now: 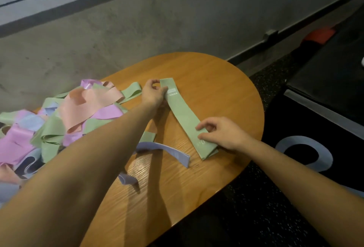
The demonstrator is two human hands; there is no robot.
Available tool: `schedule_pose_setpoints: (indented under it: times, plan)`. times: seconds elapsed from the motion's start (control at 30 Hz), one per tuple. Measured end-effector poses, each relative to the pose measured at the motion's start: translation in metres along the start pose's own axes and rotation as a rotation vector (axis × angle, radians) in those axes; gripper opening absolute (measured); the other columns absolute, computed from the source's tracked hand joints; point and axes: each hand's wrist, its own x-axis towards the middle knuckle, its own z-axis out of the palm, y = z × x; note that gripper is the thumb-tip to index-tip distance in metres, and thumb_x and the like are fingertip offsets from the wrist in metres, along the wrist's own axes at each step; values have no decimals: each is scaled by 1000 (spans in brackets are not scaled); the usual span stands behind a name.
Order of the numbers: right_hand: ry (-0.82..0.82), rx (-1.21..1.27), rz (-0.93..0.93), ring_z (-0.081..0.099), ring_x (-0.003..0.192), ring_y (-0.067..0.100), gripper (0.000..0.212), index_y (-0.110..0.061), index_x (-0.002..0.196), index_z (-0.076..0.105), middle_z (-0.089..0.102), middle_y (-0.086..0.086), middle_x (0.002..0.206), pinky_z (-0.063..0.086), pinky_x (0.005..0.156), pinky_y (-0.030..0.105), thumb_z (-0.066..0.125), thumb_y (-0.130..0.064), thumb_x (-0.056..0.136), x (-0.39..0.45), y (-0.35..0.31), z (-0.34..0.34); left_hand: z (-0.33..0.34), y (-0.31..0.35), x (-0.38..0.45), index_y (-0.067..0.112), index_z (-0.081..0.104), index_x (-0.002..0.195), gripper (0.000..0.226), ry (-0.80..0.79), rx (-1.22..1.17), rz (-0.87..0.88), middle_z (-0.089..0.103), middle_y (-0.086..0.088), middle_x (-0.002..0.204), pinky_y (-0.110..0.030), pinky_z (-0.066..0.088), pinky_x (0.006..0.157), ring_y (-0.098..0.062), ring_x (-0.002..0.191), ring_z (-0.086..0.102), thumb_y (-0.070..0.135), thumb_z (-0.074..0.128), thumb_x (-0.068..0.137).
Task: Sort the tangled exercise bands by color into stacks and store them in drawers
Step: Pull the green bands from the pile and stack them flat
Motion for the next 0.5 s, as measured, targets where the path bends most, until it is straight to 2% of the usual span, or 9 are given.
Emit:
schedule_pose_setpoints:
  times: [0.03, 0.1, 0.17, 0.23, 0.3, 0.37, 0.43, 0.5]
  plan:
    - [-5, -33, -7, 53, 68, 3, 15, -31, 99, 72, 58, -9, 80, 42, 61, 17, 78, -27, 86, 0, 2, 1, 3, -2, 2, 18, 54, 126, 30, -7, 20, 15, 63, -8, 99, -25, 55, 50, -18, 68, 64, 18, 65, 98]
    - [-12, -98, 1, 58, 78, 7, 12, -31, 97, 73, 62, -9, 84, 45, 67, 19, 77, -31, 86, 0, 4, 1, 8, -6, 5, 20, 56, 126, 30, -9, 58, 40, 64, -6, 100, -26, 59, 59, -17, 75, 64, 20, 66, 97]
    - [-30, -257, -33, 57, 84, 9, 16, -30, 103, 74, 60, -12, 87, 48, 77, 27, 73, -37, 88, -1, 5, -1, 11, -11, 10, 21, 57, 127, 31, -1, 84, 58, 65, -4, 100, -31, 60, 72, -15, 78, 63, 21, 65, 98]
    - [-48, -393, -98, 49, 80, 4, 19, -32, 108, 72, 51, -14, 83, 43, 75, 28, 67, -42, 92, -3, 8, -3, 12, -15, 15, 22, 57, 128, 31, 2, 101, 73, 65, -4, 103, -30, 57, 73, -13, 78, 61, 20, 64, 98]
    - [-51, -402, -146, 46, 77, 1, 22, -33, 108, 72, 48, -14, 82, 38, 73, 26, 65, -46, 92, -5, 14, -5, 13, -17, 19, 22, 57, 129, 32, 1, 125, 90, 64, -4, 104, -25, 53, 67, -12, 78, 59, 20, 65, 98]
    - [-53, -373, -225, 50, 83, 1, 25, -35, 106, 73, 54, -12, 87, 43, 78, 26, 67, -52, 89, -8, 23, -6, 13, -17, 22, 23, 56, 132, 36, -3, 160, 112, 61, -2, 104, -21, 50, 66, -10, 80, 57, 18, 65, 98]
    - [-99, -359, -300, 51, 93, 3, 30, -37, 106, 74, 57, -11, 95, 42, 82, 21, 71, -56, 84, -12, 31, -8, 13, -17, 23, 24, 55, 136, 39, -3, 203, 128, 58, 1, 113, -21, 51, 74, -11, 91, 58, 17, 64, 98]
    - [-173, -369, -322, 50, 101, 2, 38, -40, 110, 72, 55, -16, 102, 41, 85, 17, 71, -61, 79, -15, 34, -13, 14, -19, 26, 22, 59, 135, 36, 7, 272, 148, 57, 0, 129, -27, 52, 90, -15, 107, 58, 17, 62, 99]
